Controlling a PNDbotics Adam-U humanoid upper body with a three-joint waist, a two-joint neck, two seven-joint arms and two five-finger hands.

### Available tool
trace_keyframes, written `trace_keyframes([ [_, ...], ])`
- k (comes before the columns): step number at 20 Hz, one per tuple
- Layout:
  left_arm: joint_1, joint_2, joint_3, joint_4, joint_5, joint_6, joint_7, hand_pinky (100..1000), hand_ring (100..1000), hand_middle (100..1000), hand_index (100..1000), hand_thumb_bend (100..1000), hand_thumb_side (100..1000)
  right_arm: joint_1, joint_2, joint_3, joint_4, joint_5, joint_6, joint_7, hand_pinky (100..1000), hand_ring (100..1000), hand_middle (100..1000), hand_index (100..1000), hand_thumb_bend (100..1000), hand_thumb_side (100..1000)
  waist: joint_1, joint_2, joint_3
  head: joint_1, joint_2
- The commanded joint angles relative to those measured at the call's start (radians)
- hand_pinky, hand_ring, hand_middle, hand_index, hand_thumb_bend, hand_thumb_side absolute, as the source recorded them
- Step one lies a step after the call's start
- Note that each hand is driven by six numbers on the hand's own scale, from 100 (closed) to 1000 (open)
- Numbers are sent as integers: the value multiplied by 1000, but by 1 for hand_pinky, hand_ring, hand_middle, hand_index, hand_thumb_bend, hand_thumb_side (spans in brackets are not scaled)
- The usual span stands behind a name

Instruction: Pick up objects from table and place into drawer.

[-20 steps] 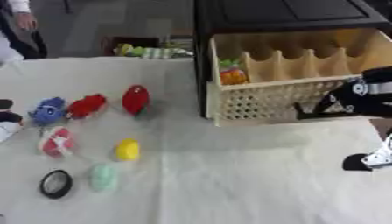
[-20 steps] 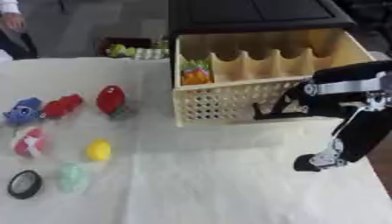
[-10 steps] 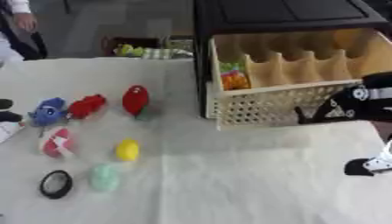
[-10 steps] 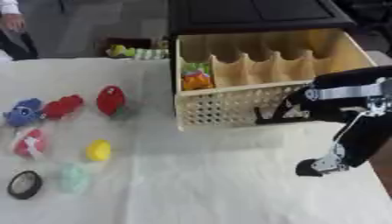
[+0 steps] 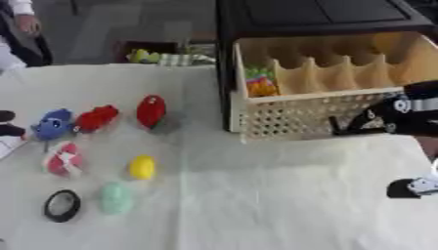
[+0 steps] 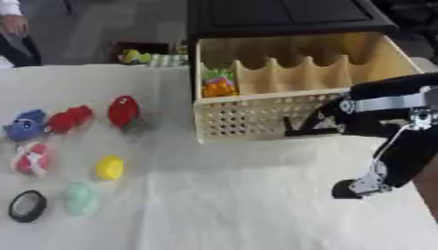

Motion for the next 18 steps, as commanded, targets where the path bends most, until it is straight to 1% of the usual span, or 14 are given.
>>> trace_keyframes([
  [1, -10, 6, 2, -19, 0, 0, -2, 492, 580, 657, 782, 100, 956, -9, -45, -16, -16, -16, -7, 6, 100, 100, 100, 916, 473, 323, -5, -24, -2, 1, -1],
  [6, -9, 7, 1, -19, 0, 1, -4, 493, 582, 657, 782, 100, 957, -3, -56, -26, -16, -32, -15, 6, 100, 100, 100, 912, 465, 338, -6, -24, -6, 2, 0],
  [11, -8, 7, 2, -19, -1, 1, -5, 493, 582, 658, 782, 100, 957, 1, -61, -47, -16, -40, -15, 6, 100, 100, 100, 913, 456, 344, -5, -24, -8, 6, 3],
  [18, -7, 7, 2, -19, -2, 2, -6, 494, 584, 658, 782, 100, 956, 7, -70, -72, -16, -52, -33, -5, 100, 100, 100, 914, 457, 345, -4, -26, -12, 8, 6],
])
